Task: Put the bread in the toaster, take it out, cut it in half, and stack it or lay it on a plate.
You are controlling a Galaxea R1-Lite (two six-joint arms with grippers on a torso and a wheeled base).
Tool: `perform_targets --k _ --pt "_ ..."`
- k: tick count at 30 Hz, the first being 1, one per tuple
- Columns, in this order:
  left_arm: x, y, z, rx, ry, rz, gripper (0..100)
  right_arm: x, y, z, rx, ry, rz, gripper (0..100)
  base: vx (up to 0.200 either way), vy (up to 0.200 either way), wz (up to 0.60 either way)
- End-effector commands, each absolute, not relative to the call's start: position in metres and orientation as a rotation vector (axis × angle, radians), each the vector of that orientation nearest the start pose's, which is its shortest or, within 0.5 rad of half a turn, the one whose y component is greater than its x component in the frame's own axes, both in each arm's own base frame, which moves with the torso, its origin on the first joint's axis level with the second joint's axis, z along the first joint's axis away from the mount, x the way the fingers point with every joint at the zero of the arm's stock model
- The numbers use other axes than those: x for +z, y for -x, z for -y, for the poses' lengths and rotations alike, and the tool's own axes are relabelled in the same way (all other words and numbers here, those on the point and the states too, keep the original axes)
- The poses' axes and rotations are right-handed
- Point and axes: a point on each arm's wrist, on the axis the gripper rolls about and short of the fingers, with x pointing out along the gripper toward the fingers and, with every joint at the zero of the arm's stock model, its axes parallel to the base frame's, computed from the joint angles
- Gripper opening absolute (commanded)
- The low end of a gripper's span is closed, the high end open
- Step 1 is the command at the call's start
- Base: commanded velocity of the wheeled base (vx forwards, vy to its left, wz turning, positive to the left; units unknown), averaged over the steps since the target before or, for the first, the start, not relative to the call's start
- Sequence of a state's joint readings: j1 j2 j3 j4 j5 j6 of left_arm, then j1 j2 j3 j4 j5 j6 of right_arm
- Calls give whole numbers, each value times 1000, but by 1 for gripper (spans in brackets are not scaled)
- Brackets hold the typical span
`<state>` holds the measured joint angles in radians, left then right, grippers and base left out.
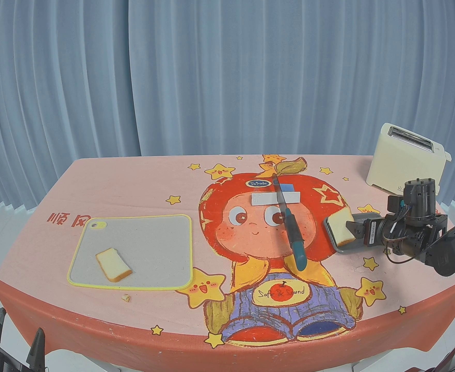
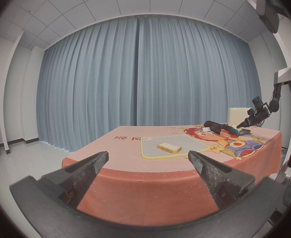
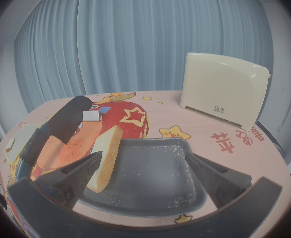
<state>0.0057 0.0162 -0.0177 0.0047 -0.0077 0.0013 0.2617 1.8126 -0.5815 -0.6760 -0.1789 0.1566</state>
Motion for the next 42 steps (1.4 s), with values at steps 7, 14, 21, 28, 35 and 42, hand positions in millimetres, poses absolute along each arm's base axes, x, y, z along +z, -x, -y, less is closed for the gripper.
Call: perform_targets --k 7,14,21,28,35,42 --pt "75 23 0 -2 0 -5 100 90 -277 -71 42 5 -572 100 0 0 0" --pt "75 23 0 -2 -2 -5 100 91 -275 -75 55 3 -566 100 0 0 0" --pt "75 23 0 -2 -2 -5 100 102 -272 -74 58 -5 -529 100 0 0 0" --pt "75 23 0 -2 -3 -5 100 136 -244 -88 141 -17 -418 100 0 0 0" --pt "75 23 0 0 -3 -5 100 151 -211 -115 280 0 -380 100 0 29 0" --pt "75 23 0 0 -2 -5 100 152 -192 -132 373 16 -371 100 0 200 0"
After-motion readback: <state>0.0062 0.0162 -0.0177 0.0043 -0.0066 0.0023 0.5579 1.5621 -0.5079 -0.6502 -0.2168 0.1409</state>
